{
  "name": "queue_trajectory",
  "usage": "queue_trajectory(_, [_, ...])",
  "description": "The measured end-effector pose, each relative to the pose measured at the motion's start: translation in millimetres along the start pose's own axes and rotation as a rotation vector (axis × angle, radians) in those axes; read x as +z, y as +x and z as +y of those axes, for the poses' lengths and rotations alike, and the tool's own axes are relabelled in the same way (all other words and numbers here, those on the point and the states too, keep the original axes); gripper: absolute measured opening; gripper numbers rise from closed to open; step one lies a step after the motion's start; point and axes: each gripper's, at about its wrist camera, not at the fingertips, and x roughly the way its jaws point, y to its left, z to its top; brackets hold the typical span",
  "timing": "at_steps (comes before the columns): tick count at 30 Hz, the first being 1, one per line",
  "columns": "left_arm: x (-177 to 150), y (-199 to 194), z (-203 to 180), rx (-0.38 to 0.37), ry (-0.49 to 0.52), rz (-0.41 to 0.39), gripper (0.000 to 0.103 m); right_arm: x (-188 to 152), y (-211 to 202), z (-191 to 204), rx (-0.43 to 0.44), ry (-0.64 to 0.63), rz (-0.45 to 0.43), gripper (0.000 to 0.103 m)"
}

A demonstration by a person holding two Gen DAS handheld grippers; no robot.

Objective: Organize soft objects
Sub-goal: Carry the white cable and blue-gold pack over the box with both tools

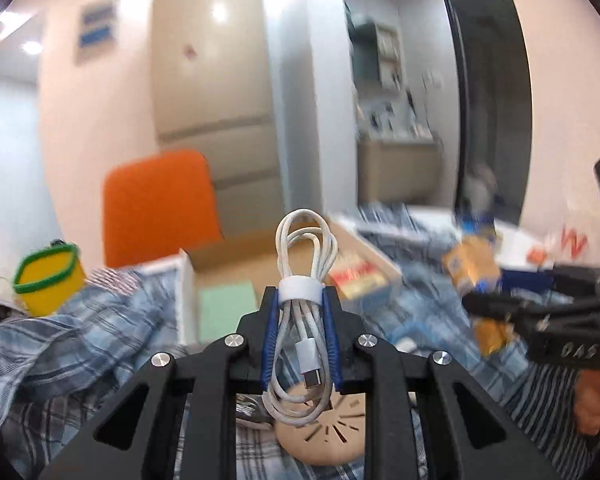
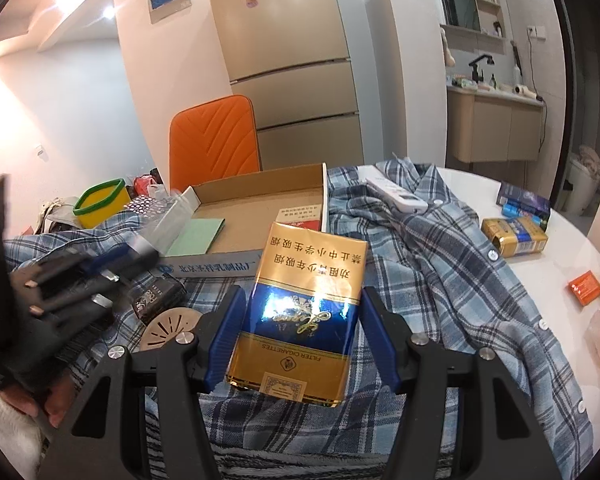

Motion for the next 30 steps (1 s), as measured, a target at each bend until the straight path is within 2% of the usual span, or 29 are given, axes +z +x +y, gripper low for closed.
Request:
queue_trajectory(4, [-0.1, -20.6, 5.0, 0.041, -0.011, -0.084, 0.023, -1.1, -4.9, 9.4, -0.006, -0.046, -0.025, 0.058])
queue_trajectory(9, [2.7, -34.2, 6.9, 0.091, -0.006, -0.135, 0.023, -3.1, -17.2, 19.7, -0.059, -0.096, -0.087, 0.058])
queue_trajectory(12, [18.1, -50.4, 14.4, 0.065, -0.081, -0.180, 0.023, -0.3, -30.2, 29.9, -0.095, -0.138, -0.154, 0.058])
queue_trajectory(14, [33.5, -58.5, 20.2, 0.058, -0.120, -0.212, 0.023, 9.4, -35.8, 34.7, -0.100, -0.139, -0.167, 0.058])
queue_trajectory(16, [51.4, -64.4, 22.8, 0.080, -0.121, -0.258, 0.023, 25.9, -39.6, 39.3, -0.077, -0.140, -0.174, 0.058])
queue_trajectory(18, [67.2, -63.7, 24.3, 0.118, -0.121, -0.284, 0.023, 45.0, -45.5, 46.1, -0.087, -0.151, -0.219, 0.058])
queue_trajectory(23, [103.0, -43.6, 34.0, 0.128, -0.145, -0.291, 0.023, 96.1, -41.3, 54.3, -0.035, -0.110, -0.262, 0.058])
queue_trajectory(26, [120.8, -29.8, 41.2, 0.149, -0.140, -0.281, 0.023, 126.2, -27.0, 53.3, -0.059, -0.067, -0.286, 0.058])
queue_trajectory(29, [138.6, -12.0, 49.3, 0.099, -0.134, -0.211, 0.023, 150.0, -8.0, 54.7, -0.074, -0.073, -0.281, 0.058])
queue_trajectory(30, [142.3, -6.2, 52.0, 0.116, -0.140, -0.201, 0.023, 157.7, 0.6, 54.8, -0.083, -0.076, -0.278, 0.058])
